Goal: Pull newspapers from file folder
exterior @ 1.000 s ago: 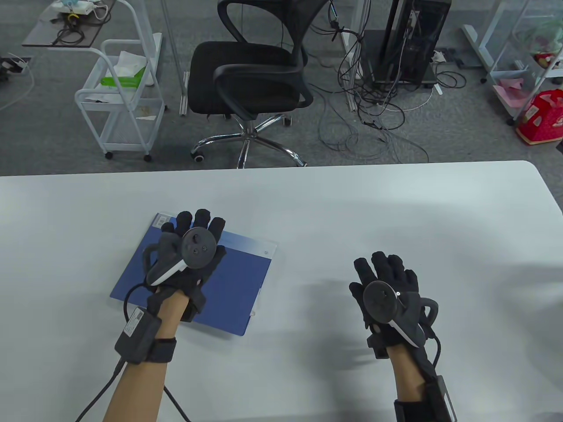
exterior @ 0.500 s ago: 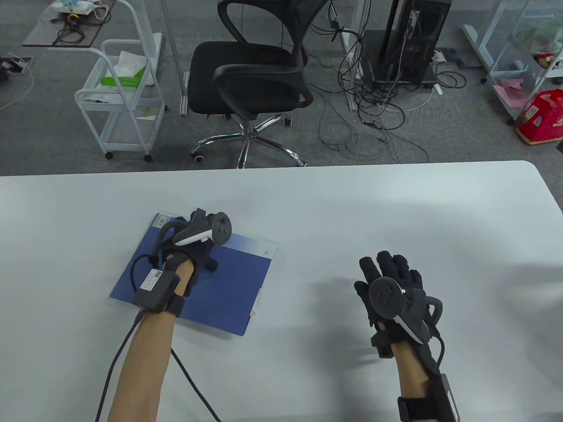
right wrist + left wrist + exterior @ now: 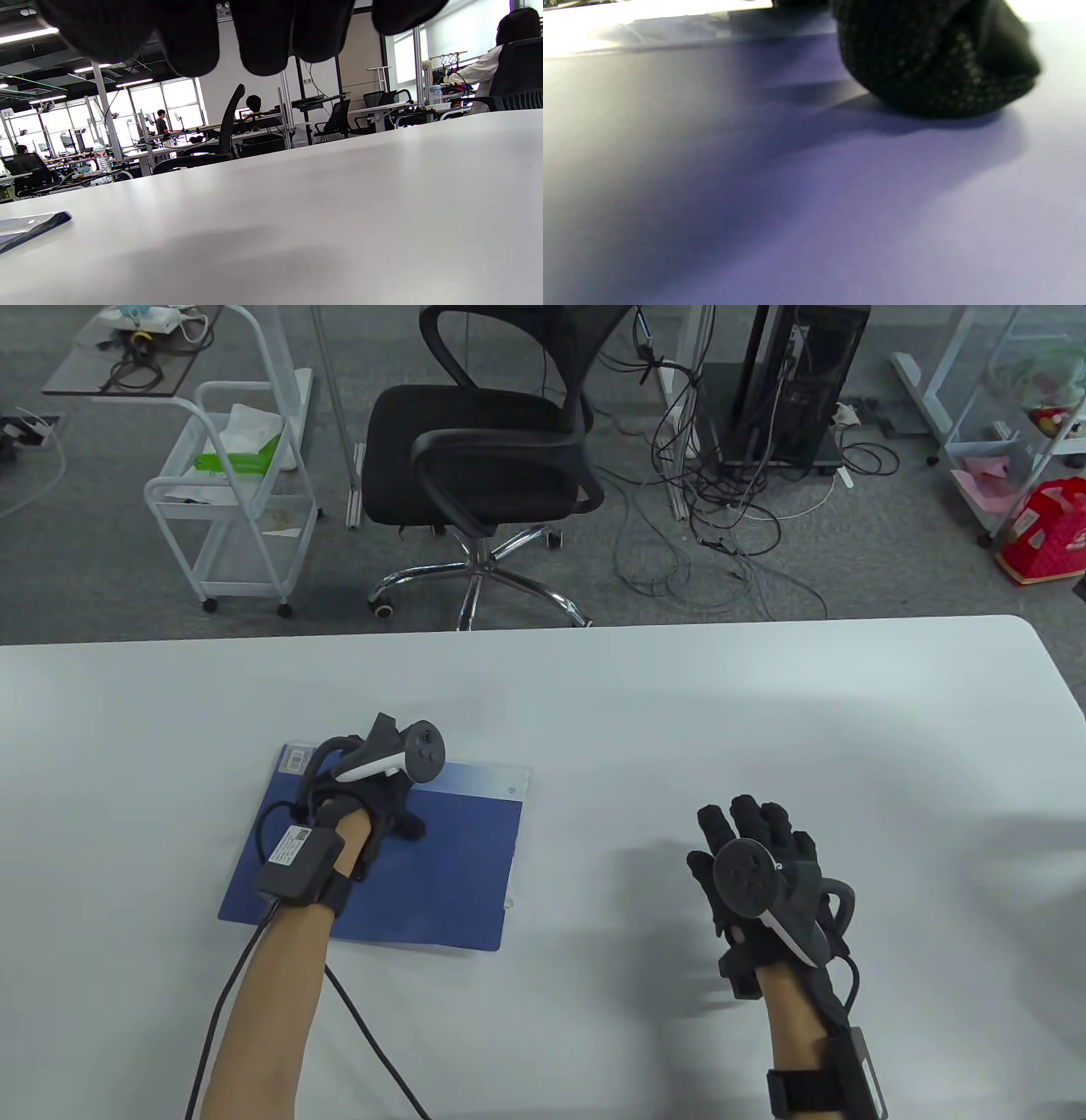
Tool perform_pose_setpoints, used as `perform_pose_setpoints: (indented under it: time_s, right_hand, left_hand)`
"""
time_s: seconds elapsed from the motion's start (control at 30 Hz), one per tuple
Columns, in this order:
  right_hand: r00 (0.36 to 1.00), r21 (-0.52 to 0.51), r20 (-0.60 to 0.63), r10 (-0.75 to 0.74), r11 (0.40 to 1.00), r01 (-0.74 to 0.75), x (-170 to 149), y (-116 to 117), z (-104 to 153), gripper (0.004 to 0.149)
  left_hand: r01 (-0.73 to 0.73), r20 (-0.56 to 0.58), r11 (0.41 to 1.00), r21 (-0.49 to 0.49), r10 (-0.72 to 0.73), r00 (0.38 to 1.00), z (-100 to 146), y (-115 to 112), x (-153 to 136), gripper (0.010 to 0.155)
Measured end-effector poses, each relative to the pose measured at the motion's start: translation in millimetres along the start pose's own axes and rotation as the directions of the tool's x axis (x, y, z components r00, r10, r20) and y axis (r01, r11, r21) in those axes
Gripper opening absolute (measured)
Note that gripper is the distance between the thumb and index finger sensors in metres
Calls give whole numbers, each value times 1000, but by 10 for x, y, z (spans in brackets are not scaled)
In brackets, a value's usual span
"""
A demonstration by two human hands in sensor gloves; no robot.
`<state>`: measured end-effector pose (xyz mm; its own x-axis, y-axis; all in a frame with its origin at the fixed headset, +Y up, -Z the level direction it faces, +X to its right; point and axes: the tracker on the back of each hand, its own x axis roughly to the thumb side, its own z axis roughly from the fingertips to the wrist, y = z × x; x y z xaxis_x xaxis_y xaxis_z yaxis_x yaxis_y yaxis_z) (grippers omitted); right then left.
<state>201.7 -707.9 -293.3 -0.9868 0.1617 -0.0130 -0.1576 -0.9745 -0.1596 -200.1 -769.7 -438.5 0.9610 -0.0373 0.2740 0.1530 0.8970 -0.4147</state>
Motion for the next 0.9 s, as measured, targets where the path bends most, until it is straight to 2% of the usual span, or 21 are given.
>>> perform_pose_setpoints:
  time_s: [0.13, 0.23, 0.3, 0.37, 0.47, 0.6, 0.73, 0.83, 0.9]
  right_hand:
    - [1000, -3, 3, 3, 1000, -3, 1, 3, -1, 59]
    - [1000, -3, 2, 3, 1000, -3, -1, 2, -3, 60]
    - [1000, -2, 2, 3, 1000, -3, 0, -1, -5, 60]
    - [1000, -5, 5, 4, 1000, -4, 3, -6, -6, 60]
    - [1000, -13, 10, -4, 1000, 4, 10, -22, -2, 60]
    - [1000, -20, 17, -18, 1000, 19, 23, -47, 5, 60]
    - [999, -34, 21, -28, 999, 29, 30, -82, 12, 60]
    - [999, -57, 26, -41, 997, 42, 37, -130, 23, 60]
    - [998, -72, 29, -46, 996, 48, 44, -156, 30, 60]
  left_hand:
    - [67, 22, 996, 65, -68, 997, 63, -36, 112, 105]
    - [-47, -18, 997, 62, 48, 999, 159, -93, 63, 106]
    - [-48, -21, 977, 208, 54, 998, 289, -55, 34, 93]
    - [-13, -32, 954, 301, 24, 999, 463, 45, 32, 76]
    - [-60, -9, 921, 385, 69, 998, 715, 216, 21, 62]
    - [-216, 80, 882, 418, 201, 976, 1077, 468, -69, 51]
    - [-350, 133, 841, 413, 324, 937, 1420, 670, -184, 48]
    - [-491, 173, 744, 454, 467, 867, 1790, 799, -315, 48]
    - [-595, 213, 648, 475, 571, 793, 1982, 789, -380, 49]
